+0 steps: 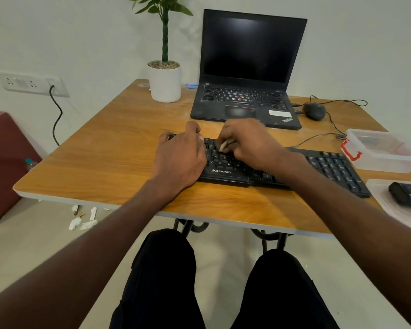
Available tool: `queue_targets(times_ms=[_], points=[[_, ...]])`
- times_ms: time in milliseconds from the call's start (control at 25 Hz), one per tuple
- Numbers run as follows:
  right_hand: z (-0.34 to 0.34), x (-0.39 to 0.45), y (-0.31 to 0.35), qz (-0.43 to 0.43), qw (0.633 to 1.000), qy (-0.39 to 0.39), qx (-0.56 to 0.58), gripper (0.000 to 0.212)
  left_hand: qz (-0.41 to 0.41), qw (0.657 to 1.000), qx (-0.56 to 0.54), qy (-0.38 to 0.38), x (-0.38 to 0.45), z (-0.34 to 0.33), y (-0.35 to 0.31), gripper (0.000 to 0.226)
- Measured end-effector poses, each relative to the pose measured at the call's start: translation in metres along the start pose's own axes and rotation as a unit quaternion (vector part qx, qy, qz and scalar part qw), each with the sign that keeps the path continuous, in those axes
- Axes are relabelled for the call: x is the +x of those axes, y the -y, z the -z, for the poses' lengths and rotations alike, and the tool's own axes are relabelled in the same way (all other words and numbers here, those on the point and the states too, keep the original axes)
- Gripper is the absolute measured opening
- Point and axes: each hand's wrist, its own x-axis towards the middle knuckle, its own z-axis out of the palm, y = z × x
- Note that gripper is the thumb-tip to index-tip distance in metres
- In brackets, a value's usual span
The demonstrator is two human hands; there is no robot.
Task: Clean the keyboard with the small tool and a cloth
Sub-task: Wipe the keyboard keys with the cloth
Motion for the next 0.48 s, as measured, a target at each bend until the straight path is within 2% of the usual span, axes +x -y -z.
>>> queue_targets(times_ms=[120,240,360,480], points=[[0.003,-0.001,0.002,-0.029,0.999,0.022,0.026,0.023,0.0,1.0,0.006,0.0,-0.001,0.001,0.0,0.021],[0.009,0.013,0.006,-0.07,0.997,0.014,0.003,0.016,-0.006,1.0,0.011,-0.001,-0.001,0.002,-0.001,0.022],[0.007,0.011,0.009,-0.094,0.992,0.032,0.077,0.02,-0.014,1.0,0.009,0.002,-0.001,0.002,0.0,0.025],[0.012,0.001,-0.012,-0.139,0.99,0.029,0.017,0.02,-0.016,1.0,0.001,0.006,-0.001,0.002,0.001,0.027]])
